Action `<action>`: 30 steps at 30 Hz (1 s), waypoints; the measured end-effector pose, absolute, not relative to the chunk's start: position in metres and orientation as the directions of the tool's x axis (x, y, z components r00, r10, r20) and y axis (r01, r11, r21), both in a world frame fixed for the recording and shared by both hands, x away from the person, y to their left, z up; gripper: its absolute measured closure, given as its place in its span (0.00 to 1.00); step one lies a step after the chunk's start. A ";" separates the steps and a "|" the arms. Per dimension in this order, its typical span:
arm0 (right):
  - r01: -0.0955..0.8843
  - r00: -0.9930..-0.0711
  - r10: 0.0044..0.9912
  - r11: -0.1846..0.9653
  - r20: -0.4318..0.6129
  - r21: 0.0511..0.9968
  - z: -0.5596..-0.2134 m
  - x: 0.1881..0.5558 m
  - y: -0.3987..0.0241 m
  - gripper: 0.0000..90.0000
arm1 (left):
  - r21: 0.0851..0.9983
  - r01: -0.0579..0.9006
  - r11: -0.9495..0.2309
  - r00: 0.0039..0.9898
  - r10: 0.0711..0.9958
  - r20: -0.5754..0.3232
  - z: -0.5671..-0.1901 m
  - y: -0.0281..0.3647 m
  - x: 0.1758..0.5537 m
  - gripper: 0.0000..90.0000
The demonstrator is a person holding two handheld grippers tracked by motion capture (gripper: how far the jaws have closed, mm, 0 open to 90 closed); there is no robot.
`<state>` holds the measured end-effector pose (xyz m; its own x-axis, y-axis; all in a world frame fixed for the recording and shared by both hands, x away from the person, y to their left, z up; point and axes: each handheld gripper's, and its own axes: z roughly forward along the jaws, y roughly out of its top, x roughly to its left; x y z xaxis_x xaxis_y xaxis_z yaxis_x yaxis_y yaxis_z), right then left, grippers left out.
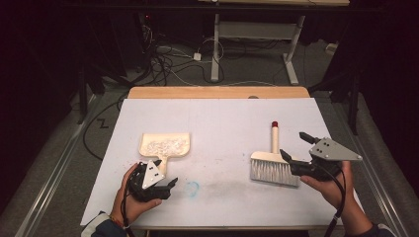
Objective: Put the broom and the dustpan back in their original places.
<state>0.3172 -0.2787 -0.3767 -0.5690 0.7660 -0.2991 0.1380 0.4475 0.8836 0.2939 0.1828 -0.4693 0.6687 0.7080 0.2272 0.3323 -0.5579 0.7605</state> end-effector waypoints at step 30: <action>0.146 -0.565 0.760 0.475 -0.321 0.868 -0.413 0.297 -0.300 0.26 | 0.743 0.313 -0.591 0.686 0.682 0.253 -0.470 0.178 0.292 0.23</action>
